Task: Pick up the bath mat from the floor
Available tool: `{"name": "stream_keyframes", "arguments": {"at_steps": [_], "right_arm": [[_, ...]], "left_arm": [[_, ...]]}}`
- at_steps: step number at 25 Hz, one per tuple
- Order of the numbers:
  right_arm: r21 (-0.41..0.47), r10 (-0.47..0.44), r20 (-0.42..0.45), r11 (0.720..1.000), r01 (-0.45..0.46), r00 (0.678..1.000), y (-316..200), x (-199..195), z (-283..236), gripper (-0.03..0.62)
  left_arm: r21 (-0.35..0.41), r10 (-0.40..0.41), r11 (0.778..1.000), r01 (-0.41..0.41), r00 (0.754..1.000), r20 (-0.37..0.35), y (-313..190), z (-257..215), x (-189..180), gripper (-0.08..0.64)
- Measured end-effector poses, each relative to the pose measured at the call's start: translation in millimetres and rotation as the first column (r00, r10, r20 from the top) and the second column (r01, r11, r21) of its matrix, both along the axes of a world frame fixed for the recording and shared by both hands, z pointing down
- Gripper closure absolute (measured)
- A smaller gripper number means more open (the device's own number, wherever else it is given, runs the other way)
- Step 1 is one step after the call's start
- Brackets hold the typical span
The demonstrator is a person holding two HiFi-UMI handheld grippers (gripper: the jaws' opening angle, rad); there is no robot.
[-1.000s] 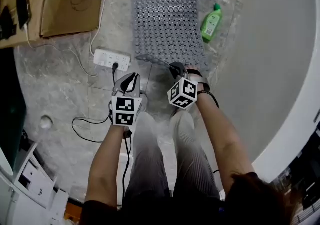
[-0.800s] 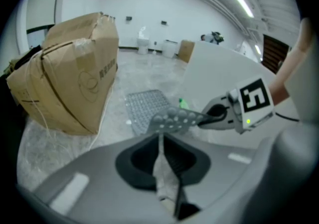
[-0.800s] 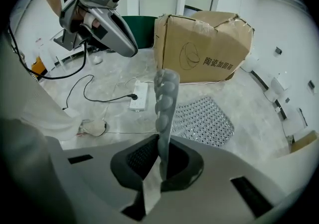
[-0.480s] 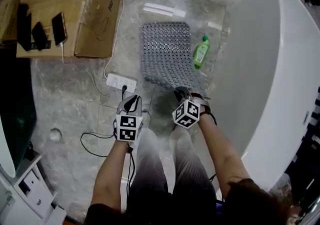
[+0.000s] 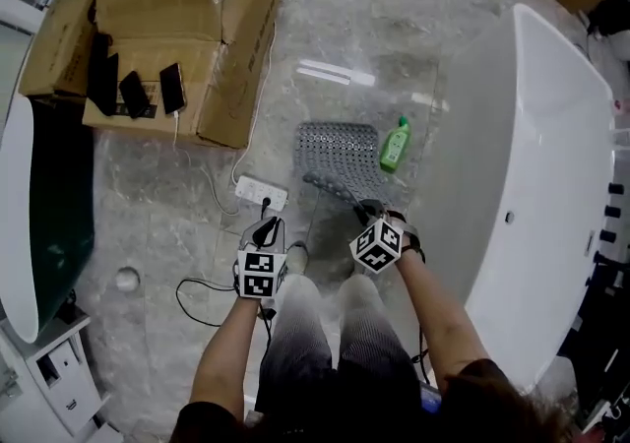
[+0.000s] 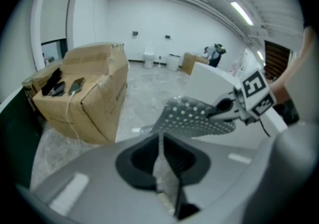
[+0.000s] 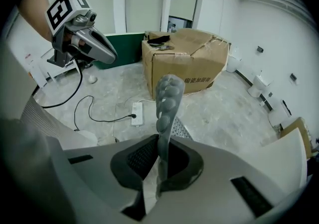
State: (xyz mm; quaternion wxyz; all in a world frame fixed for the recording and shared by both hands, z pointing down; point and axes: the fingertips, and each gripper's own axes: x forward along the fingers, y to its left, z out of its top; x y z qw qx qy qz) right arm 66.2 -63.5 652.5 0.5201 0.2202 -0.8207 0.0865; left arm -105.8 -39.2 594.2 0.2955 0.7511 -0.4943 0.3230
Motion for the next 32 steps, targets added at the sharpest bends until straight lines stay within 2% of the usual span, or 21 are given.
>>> {"name": "stream_keyframes", "arguments": {"at_steps": [13, 19, 32], "right_arm": [[0.008, 0.03, 0.003, 1.0, -0.03, 1.0, 11, -6, -100, 0.584], [0.032, 0.091, 0.051, 0.995, -0.093, 0.995, 20, -10, -145, 0.584], [0.096, 0.113, 0.156, 0.987, -0.129, 0.981, 40, -13, -228, 0.584]], "left_arm": [[0.124, -0.017, 0.992, 0.021, 0.999, -0.035, 1, -107, -13, 0.526], [0.184, -0.006, 0.983, 0.016, 0.998, -0.056, 2, -145, -16, 0.526], [0.248, 0.028, 0.969, 0.0, 0.994, -0.106, 11, -200, -9, 0.525]]}}
